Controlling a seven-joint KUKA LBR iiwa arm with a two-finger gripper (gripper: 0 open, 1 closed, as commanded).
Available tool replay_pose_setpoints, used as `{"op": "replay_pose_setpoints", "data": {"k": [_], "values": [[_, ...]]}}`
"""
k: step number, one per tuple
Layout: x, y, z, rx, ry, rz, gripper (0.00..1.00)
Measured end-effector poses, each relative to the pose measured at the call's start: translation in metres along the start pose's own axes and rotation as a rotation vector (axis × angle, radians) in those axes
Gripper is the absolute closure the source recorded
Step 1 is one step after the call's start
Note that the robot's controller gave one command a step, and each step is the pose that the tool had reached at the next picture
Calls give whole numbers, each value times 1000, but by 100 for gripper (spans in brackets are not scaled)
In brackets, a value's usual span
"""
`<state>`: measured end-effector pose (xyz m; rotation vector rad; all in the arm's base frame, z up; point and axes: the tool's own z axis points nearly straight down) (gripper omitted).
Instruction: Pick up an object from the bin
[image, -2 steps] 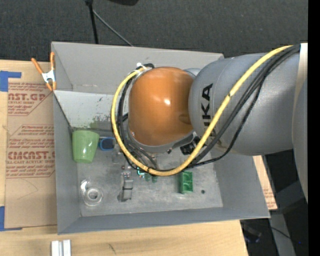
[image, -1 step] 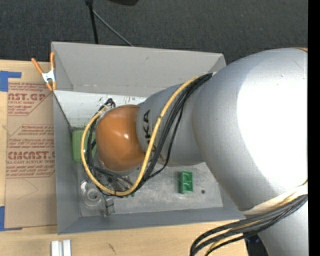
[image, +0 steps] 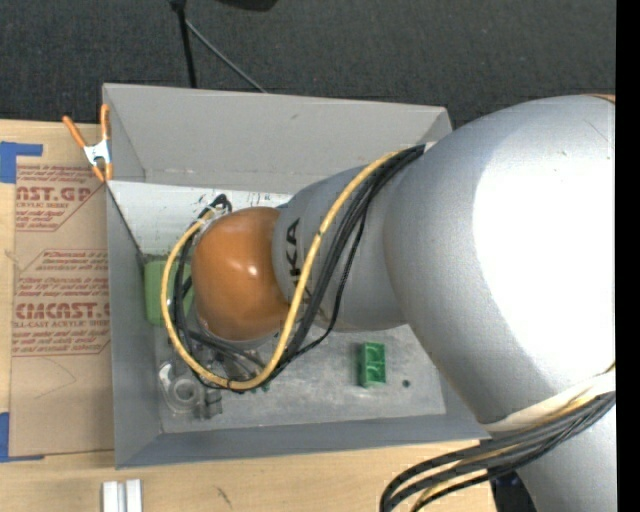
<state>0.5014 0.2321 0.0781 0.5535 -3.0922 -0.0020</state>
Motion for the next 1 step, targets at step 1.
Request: {"op": "replay_pose_setpoints", "data": {"k": [1], "values": [[-24, -11, -125, 1, -11, 6, 100]]}}
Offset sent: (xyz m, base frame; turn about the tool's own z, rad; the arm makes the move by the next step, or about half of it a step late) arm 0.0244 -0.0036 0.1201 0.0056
